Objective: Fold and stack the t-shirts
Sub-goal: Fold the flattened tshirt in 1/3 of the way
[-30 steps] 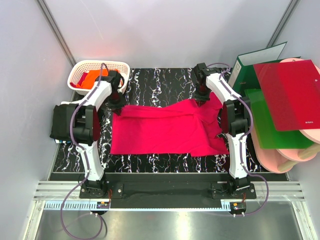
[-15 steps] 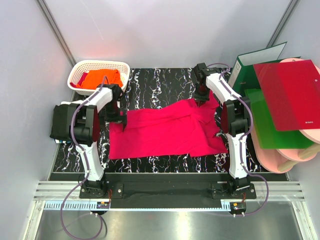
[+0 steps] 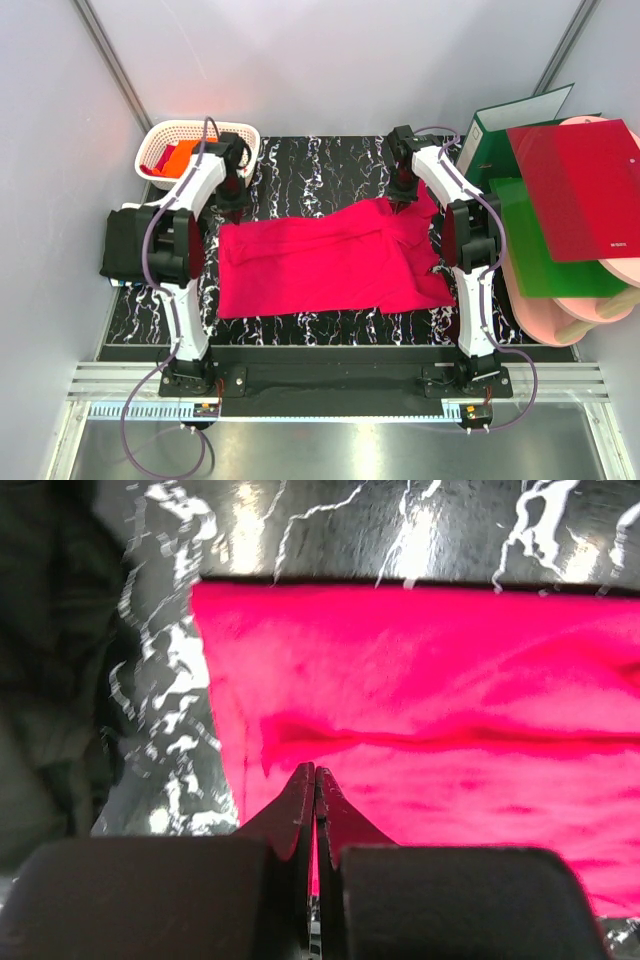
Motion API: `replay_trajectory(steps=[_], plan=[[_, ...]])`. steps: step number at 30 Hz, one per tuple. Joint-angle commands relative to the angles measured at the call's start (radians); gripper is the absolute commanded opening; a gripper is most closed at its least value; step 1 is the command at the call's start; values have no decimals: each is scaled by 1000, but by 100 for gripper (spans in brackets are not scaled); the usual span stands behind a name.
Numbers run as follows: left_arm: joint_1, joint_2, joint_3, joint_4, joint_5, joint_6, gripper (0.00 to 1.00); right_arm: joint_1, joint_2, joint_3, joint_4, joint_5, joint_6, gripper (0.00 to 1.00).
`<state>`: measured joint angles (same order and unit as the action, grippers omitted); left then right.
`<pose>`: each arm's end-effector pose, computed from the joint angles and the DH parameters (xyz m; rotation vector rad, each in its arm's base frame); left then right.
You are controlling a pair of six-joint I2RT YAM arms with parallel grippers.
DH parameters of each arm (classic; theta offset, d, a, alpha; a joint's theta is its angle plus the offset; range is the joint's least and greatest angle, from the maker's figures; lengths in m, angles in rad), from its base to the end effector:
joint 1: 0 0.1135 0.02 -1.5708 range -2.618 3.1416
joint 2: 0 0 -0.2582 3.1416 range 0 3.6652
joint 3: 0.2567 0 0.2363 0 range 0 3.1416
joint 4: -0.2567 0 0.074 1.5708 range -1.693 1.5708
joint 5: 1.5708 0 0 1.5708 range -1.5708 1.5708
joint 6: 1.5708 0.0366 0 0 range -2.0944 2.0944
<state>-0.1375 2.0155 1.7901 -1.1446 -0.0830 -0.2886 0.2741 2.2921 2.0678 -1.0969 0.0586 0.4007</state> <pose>0.3860 -0.0504 0.2457 -0.2331 2.9181 0.0564 0.4376 0.1208 0.2079 0.1932 2.8801 0.0400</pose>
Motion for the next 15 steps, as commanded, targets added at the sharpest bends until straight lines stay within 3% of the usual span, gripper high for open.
replay_trajectory(steps=[1,7,15], plan=[[-10,112,-3,-1,28,0,0,10,6,31,-14,-17,-13,15],[-27,89,-115,23,35,8,0,10,4,11,-12,-17,-11,16],[-48,-90,-254,-4,61,12,0,10,12,12,-11,-25,-10,16]])
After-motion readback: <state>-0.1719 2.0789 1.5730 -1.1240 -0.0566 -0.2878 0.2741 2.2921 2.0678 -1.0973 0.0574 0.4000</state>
